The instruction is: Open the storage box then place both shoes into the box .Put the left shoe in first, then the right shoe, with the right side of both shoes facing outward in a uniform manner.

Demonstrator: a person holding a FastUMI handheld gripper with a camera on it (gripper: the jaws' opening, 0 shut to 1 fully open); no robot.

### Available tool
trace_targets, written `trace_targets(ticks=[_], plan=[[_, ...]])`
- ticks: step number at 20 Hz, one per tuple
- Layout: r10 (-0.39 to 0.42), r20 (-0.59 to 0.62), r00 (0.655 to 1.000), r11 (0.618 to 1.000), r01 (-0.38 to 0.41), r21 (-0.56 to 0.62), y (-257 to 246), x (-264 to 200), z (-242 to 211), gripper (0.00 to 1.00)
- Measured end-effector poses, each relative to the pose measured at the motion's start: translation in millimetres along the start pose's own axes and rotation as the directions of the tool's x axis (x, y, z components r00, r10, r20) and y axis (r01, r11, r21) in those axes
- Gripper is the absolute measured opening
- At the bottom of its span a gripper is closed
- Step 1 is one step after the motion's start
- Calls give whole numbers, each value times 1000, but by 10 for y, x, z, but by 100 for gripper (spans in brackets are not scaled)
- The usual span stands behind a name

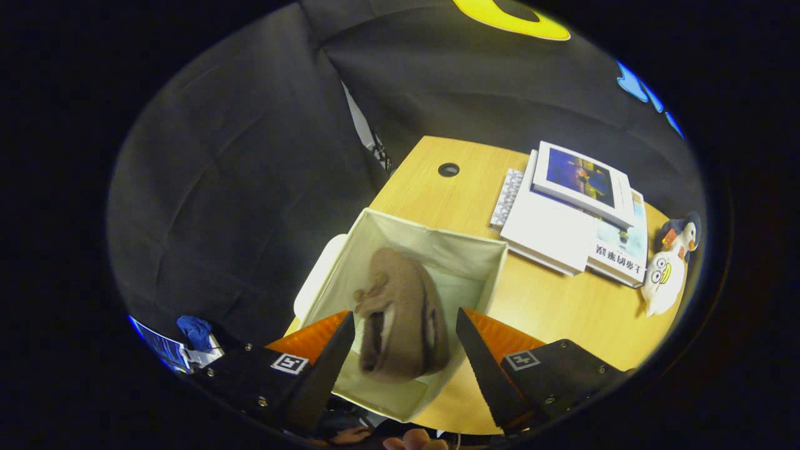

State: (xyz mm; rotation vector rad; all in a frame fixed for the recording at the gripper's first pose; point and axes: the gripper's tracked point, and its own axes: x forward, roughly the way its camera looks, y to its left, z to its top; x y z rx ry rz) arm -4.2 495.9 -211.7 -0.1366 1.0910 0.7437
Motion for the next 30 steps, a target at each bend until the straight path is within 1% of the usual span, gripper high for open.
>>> trace_targets(ticks=[1,4,6,7,9,11,13,17,19,21,22,24,25,26,28,30], plan=[[-8,25,1000,1000,8,3,-46,-65,34,98],[-12,104,994,1000,9,24,-176,-346,115,98],[-29,176,984,999,24,28,-335,-576,157,98],[-45,220,974,999,39,32,-427,-712,181,98],[-99,316,944,995,88,51,-677,-1025,243,98],[-176,400,900,984,154,86,-985,-1383,255,98],[-234,468,852,972,195,132,-1271,-1763,269,98],[-319,569,758,947,239,213,-1808,-2393,210,98],[-346,613,710,938,244,246,-2018,-2641,190,98],[-381,661,647,924,255,283,-2243,-2916,189,98],[-402,688,604,915,271,297,-2345,-3075,197,98],[-442,728,525,894,327,308,-2546,-3373,213,98],[-457,736,500,883,351,310,-2605,-3506,196,98],[-464,745,480,879,358,316,-2636,-3620,197,98],[-467,760,452,875,360,323,-2649,-3819,198,98],[-470,772,427,867,388,314,-2748,-3963,176,98]])
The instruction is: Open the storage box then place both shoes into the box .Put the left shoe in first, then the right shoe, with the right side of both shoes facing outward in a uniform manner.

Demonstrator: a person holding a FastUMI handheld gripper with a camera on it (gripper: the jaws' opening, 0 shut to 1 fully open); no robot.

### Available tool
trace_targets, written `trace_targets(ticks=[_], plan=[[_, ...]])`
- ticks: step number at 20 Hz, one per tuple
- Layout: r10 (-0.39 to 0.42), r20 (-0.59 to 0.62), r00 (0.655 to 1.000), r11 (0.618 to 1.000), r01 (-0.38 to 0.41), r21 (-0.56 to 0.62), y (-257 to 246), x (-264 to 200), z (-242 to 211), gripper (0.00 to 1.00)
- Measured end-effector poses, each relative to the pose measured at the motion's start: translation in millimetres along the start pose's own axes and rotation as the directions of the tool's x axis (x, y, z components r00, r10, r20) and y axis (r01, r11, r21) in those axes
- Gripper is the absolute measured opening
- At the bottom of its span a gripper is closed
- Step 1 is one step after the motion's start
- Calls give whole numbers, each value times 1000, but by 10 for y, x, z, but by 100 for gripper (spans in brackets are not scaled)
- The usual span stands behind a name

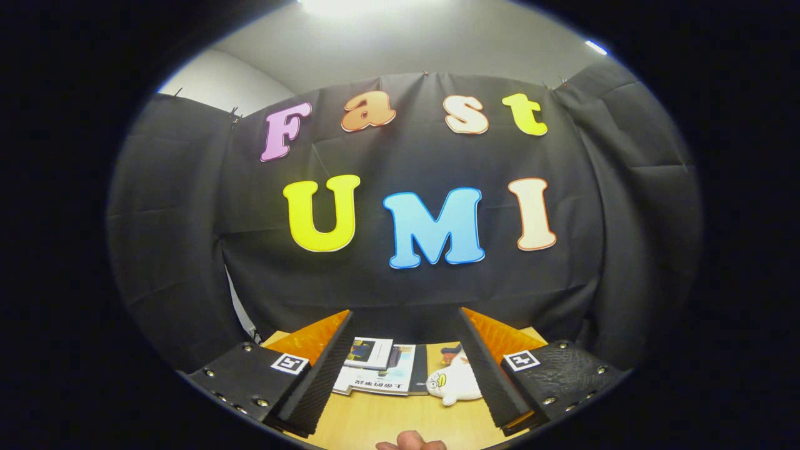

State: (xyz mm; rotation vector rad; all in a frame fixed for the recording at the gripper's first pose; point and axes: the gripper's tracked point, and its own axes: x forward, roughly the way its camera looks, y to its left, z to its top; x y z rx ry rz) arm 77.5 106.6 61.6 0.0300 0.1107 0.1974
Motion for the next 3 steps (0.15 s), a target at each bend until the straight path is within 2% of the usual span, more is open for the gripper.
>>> trace_targets(ticks=[3], plan=[[21,25,999,1000,-20,-11,-81,-12,-13,98]])
